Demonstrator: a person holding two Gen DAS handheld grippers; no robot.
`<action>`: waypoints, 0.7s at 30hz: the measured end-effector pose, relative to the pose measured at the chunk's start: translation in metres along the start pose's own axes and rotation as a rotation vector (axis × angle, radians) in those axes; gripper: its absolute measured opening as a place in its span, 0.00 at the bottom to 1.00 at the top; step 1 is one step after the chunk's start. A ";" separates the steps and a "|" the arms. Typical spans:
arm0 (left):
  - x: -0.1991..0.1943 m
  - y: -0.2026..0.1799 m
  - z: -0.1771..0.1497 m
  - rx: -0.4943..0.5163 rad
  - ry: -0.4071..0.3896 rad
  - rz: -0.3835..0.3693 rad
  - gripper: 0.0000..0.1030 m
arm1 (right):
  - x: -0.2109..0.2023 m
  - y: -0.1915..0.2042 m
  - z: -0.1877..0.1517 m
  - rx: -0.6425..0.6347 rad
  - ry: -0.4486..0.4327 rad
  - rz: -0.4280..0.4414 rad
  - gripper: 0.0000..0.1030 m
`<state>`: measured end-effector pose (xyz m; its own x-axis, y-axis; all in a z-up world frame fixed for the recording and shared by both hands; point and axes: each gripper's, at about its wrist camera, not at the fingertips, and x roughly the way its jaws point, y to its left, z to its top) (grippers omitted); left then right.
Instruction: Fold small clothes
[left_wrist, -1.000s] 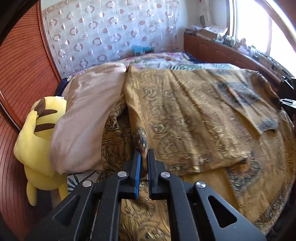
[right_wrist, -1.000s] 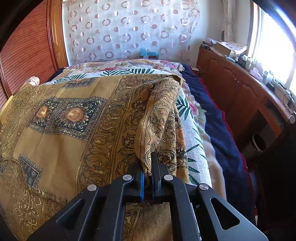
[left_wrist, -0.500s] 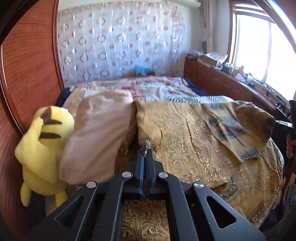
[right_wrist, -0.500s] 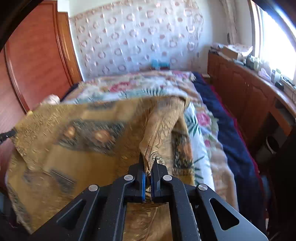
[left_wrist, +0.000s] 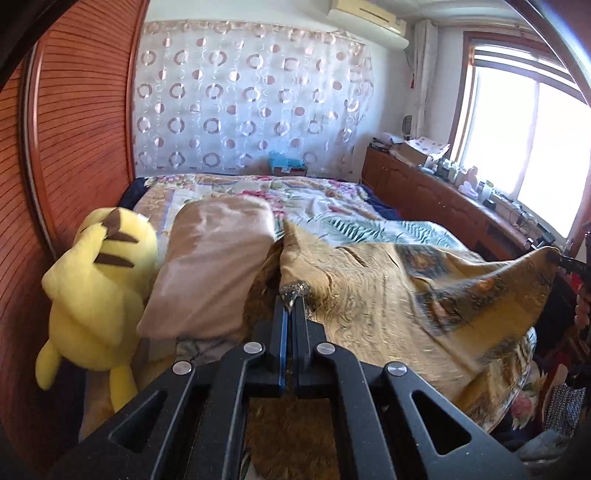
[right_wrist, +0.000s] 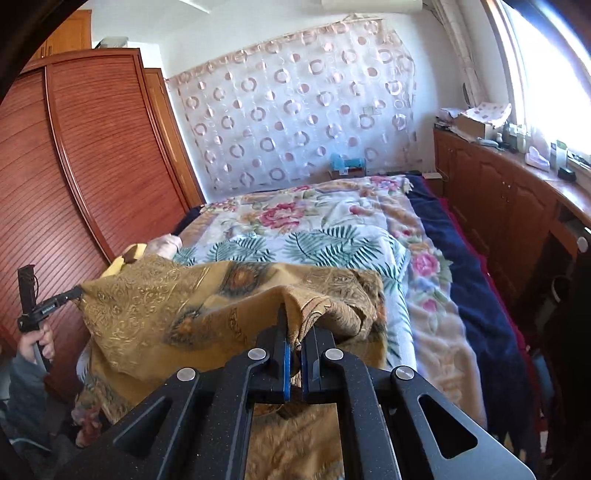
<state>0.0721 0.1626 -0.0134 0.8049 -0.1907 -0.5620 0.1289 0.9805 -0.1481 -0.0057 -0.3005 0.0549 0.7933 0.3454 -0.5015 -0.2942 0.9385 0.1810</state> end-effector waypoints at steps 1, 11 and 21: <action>-0.001 0.001 -0.006 0.000 0.010 0.007 0.02 | 0.002 -0.001 -0.007 -0.001 0.015 -0.004 0.03; 0.017 0.019 -0.066 -0.059 0.140 0.047 0.02 | 0.012 -0.028 -0.081 0.037 0.176 -0.106 0.03; 0.020 0.017 -0.071 -0.061 0.154 0.061 0.03 | 0.020 -0.017 -0.080 0.015 0.195 -0.153 0.04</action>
<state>0.0493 0.1719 -0.0855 0.7111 -0.1407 -0.6889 0.0432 0.9867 -0.1569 -0.0269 -0.3098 -0.0259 0.7098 0.1934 -0.6774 -0.1698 0.9802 0.1019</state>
